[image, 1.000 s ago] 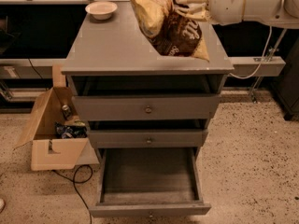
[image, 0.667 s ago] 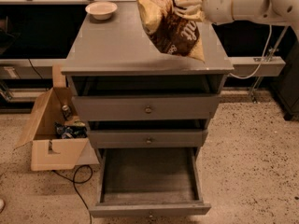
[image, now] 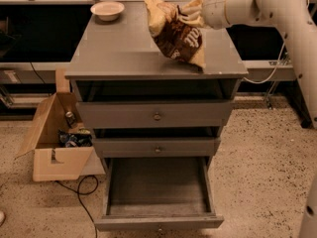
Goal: Pick brown chip bag from bottom drawer and place on counter
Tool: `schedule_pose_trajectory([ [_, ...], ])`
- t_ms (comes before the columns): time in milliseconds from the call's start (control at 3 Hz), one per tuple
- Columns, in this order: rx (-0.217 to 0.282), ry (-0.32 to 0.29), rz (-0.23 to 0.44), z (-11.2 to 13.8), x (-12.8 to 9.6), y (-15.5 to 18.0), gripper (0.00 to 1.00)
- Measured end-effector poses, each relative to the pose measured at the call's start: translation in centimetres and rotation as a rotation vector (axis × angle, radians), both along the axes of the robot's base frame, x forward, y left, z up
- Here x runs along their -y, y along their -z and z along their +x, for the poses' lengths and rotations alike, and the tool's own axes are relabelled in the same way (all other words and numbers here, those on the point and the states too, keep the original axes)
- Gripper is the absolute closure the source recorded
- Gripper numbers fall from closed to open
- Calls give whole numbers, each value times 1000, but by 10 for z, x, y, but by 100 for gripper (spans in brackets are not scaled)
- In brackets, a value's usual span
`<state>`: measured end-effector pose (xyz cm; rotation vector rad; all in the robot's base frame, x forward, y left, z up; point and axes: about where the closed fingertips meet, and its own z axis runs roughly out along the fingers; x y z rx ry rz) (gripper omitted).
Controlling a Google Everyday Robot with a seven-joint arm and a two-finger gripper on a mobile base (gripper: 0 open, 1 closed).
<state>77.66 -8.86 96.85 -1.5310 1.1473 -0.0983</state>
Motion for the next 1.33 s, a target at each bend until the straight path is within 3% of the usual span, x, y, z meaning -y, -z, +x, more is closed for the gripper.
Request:
schedule_pose_trajectory([
  [333,-26,31,-8,20,-4,14,50],
  [1000,-27,31,-8,20,-4,14,4],
  [1333,-32,66,49,15,29,2,0],
])
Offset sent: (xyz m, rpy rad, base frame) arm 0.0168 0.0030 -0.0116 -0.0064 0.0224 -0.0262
